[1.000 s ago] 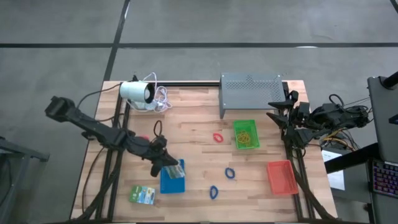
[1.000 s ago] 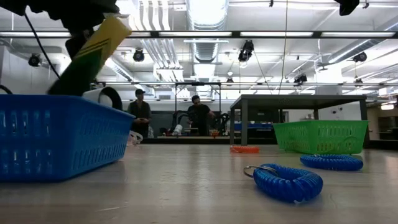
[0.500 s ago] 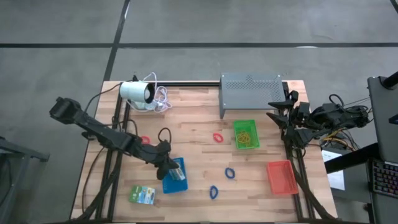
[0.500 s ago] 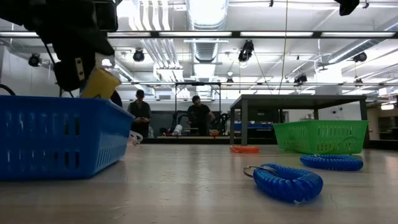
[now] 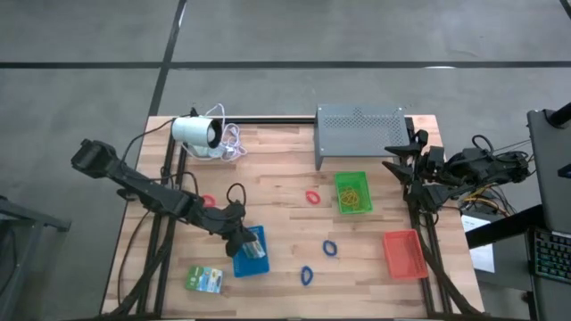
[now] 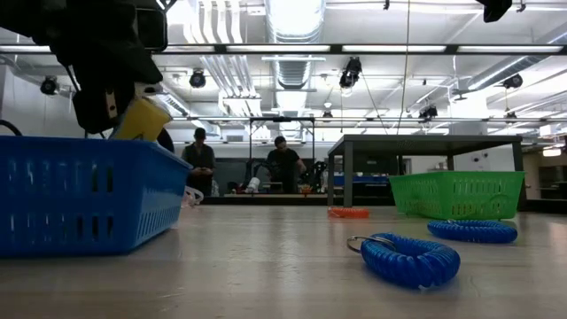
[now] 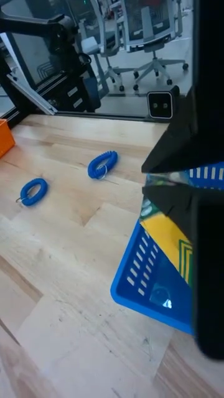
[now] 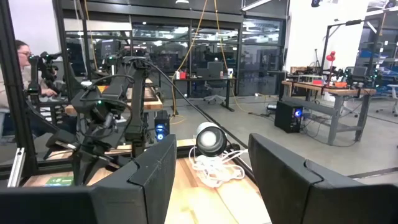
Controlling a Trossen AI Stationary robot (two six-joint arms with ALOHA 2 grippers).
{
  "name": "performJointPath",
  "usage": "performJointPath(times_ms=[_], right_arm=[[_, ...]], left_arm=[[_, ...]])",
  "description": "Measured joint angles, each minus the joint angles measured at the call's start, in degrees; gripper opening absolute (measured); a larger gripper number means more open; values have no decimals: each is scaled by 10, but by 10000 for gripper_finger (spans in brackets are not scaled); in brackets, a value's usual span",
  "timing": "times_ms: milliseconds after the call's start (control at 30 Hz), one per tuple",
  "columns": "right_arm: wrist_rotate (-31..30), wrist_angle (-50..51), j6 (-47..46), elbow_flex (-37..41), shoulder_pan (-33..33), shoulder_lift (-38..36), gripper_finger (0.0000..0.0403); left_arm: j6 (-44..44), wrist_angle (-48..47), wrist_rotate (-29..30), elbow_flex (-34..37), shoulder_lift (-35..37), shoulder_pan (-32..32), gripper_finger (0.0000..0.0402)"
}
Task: Pick & Place Office Desk Supplies
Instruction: Put the crayon box into the blue bin
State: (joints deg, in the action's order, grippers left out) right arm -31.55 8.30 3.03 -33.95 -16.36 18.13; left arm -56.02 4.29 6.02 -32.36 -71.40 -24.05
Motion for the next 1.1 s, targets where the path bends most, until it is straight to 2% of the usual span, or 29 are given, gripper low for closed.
performJointPath(times_ms=[167, 433, 767, 967, 1100], right_arm=[[0, 0, 0, 0, 0, 0, 199], [0, 0, 0, 0, 0, 0, 199], [0, 0, 0, 0, 0, 0, 199], [0, 0, 0, 0, 0, 0, 199], [0, 0, 0, 0, 0, 0, 199]], left_arm=[[0, 0, 0, 0, 0, 0, 97], [-14, -23, 0, 0, 29, 0, 132], [-14, -114, 15, 0, 132, 0, 135], [-27, -127, 30, 0, 177, 0, 135], [-74, -150, 30, 0, 196, 0, 135]])
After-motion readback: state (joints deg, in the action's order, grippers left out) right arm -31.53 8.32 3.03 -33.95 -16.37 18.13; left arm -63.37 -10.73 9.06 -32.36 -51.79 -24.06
